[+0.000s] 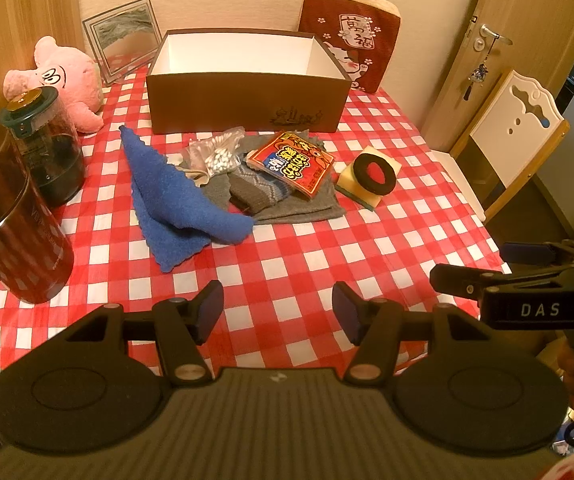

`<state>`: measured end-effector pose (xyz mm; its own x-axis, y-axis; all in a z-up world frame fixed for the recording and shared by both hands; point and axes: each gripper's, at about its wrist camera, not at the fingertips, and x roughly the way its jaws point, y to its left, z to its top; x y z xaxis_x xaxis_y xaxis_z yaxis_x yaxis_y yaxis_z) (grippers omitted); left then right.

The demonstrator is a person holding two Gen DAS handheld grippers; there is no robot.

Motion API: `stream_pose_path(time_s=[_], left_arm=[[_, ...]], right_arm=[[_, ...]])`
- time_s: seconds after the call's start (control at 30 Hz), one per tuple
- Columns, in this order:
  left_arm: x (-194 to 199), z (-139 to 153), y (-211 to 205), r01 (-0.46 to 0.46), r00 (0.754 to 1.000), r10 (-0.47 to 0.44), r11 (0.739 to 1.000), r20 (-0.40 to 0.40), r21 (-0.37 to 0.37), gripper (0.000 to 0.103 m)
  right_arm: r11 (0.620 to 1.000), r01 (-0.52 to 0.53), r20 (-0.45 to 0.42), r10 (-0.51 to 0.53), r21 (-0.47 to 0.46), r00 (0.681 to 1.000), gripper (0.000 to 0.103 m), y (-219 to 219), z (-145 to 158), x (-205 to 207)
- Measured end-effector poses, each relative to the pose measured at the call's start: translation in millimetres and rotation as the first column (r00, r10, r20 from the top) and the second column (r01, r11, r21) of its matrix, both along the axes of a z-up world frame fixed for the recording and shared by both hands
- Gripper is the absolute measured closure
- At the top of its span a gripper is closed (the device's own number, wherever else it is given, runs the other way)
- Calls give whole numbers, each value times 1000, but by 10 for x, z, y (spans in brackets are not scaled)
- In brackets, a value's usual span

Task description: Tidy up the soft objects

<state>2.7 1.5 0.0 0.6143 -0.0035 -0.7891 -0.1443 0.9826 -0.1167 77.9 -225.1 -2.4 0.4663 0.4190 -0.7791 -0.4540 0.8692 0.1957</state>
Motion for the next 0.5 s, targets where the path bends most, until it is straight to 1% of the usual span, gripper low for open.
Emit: stream_pose_path(time_s=[0.5], left_arm=[[38, -27, -18, 0, 1000, 0, 1000, -2, -2, 45]], right_arm=[[1000, 0, 0, 0, -1, 1000, 0, 36, -9, 53]])
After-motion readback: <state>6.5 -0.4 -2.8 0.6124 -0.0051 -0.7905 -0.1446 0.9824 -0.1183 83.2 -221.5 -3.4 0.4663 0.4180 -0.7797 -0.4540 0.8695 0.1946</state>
